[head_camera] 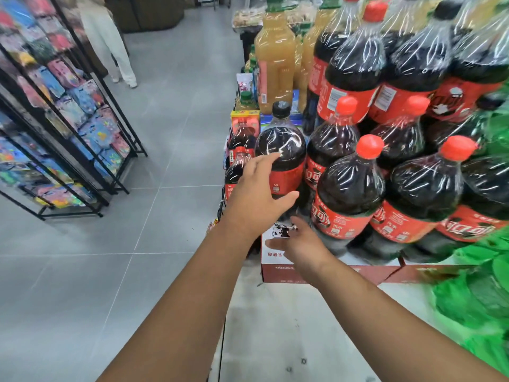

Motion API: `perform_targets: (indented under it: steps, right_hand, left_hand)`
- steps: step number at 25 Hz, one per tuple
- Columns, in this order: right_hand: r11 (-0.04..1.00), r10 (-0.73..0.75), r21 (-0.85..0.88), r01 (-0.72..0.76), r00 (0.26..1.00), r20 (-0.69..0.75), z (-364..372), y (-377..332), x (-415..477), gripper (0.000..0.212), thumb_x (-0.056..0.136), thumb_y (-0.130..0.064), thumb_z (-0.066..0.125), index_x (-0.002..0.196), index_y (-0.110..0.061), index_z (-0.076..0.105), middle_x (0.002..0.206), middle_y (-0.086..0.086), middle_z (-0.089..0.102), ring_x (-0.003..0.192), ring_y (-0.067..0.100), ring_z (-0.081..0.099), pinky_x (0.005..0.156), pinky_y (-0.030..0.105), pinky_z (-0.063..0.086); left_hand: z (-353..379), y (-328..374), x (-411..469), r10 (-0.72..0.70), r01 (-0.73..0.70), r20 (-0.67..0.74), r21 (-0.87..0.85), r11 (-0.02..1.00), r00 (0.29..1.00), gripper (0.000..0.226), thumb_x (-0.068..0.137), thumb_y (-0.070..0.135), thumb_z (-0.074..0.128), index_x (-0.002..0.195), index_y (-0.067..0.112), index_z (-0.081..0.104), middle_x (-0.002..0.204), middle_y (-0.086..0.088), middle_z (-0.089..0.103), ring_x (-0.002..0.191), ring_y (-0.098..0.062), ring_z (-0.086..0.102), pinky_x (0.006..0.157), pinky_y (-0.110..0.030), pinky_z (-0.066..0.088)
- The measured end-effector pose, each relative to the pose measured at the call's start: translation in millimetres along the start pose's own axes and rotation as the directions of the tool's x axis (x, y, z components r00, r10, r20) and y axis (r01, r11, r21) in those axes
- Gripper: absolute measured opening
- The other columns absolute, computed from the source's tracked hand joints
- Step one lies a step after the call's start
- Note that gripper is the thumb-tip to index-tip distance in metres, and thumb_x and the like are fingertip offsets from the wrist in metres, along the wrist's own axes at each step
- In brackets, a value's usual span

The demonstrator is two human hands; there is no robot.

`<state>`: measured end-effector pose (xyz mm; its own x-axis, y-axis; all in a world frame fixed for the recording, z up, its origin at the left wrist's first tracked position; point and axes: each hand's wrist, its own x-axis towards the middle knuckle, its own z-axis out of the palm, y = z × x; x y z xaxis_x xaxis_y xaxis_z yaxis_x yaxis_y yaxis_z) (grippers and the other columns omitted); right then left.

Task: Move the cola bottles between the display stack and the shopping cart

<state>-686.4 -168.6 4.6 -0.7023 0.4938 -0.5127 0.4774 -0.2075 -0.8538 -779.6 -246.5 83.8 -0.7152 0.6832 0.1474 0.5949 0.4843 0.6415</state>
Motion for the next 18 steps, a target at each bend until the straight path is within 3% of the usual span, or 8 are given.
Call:
perform_targets:
  steps: [3, 5, 8, 11, 13, 15, 18]
  right_hand:
    - [0.990, -0.038, -0.134, 0.045, 0.998, 0.053, -19.4, 2.4, -34.8, 0.083, 0.077, -0.016, 0.082, 0.146, -0.030, 0.038, 0.137, 0.000, 0.047, 0.112, 0.015, 0.057, 0.086, 0.030, 0.051]
    - [0.972, -0.066, -0.221, 0.084, 0.994, 0.084, -39.5, 4.3, -59.9, 0.077, 0.076, -0.019, 0.082, 0.141, -0.031, 0.044, 0.133, -0.003, 0.049, 0.105, 0.004, 0.056, 0.077, 0.019, 0.049]
    - [0.934, -0.085, -0.342, 0.106, 0.993, 0.077, -74.2, 17.5, -92.9, 0.062, 0.078, -0.014, 0.080, 0.131, -0.029, 0.049, 0.111, -0.013, 0.057, 0.087, -0.008, 0.054, 0.063, 0.005, 0.043]
    - [0.904, -0.106, -0.411, 0.114, 0.993, 0.042, -108.0, 35.7, -120.5, 0.061, 0.078, -0.005, 0.078, 0.131, -0.019, 0.051, 0.107, -0.006, 0.069, 0.089, 0.004, 0.067, 0.071, 0.017, 0.054]
    - [0.861, -0.169, -0.490, 0.140, 0.986, -0.015, -134.3, 47.7, -141.4, 0.053, 0.072, -0.015, 0.080, 0.117, -0.032, 0.059, 0.102, -0.012, 0.071, 0.093, 0.003, 0.067, 0.084, 0.031, 0.056]
    - [0.815, -0.194, -0.564, 0.133, 0.980, -0.050, -161.8, 57.9, -165.3, 0.046, 0.067, -0.028, 0.079, 0.108, -0.038, 0.061, 0.102, -0.016, 0.069, 0.097, 0.003, 0.064, 0.089, 0.033, 0.053]
    - [0.722, -0.248, -0.682, 0.116, 0.964, -0.099, -201.4, 74.5, -208.9, 0.069, 0.061, -0.048, 0.072, 0.126, -0.037, 0.053, 0.122, -0.009, 0.061, 0.112, 0.010, 0.057, 0.094, 0.031, 0.048]
  left_hand:
    - [-1.0, 13.2, -26.4, 0.060, -0.061, 0.040, 0.047, 0.997, 0.997, 0.066, 0.090, 0.040, 0.074, 0.149, 0.030, 0.046, 0.149, 0.006, 0.046, 0.132, -0.012, 0.049, 0.109, -0.030, 0.041]
    - [1.9, 22.7, -43.6, 0.093, -0.096, 0.060, 0.053, 0.994, 0.994, 0.060, 0.090, 0.040, 0.074, 0.145, 0.030, 0.051, 0.144, 0.009, 0.051, 0.127, -0.010, 0.051, 0.104, -0.023, 0.040]
    - [14.0, 44.0, -70.2, 0.165, -0.167, 0.088, 0.010, 0.986, 0.982, 0.051, 0.088, 0.038, 0.075, 0.136, 0.029, 0.059, 0.135, 0.011, 0.056, 0.122, -0.005, 0.053, 0.099, -0.015, 0.035]
    - [35.0, 78.0, -94.4, 0.239, -0.234, 0.132, -0.056, 0.971, 0.962, 0.051, 0.084, 0.047, 0.069, 0.131, 0.027, 0.064, 0.128, 0.011, 0.061, 0.120, -0.005, 0.054, 0.104, -0.023, 0.042]
    - [52.9, 105.7, -109.1, 0.296, -0.291, 0.142, -0.053, 0.955, 0.945, 0.051, 0.084, 0.047, 0.069, 0.130, 0.026, 0.064, 0.127, 0.011, 0.061, 0.120, -0.007, 0.054, 0.104, -0.023, 0.041]
    - [68.8, 131.6, -123.1, 0.324, -0.320, 0.149, -0.051, 0.946, 0.934, 0.048, 0.088, 0.040, 0.074, 0.133, 0.027, 0.063, 0.129, 0.010, 0.060, 0.122, -0.009, 0.053, 0.104, -0.023, 0.039]
    - [89.5, 170.4, -144.7, 0.348, -0.349, 0.178, -0.029, 0.937, 0.920, 0.050, 0.089, 0.045, 0.070, 0.136, 0.030, 0.060, 0.134, 0.009, 0.058, 0.126, -0.013, 0.053, 0.109, -0.034, 0.042]
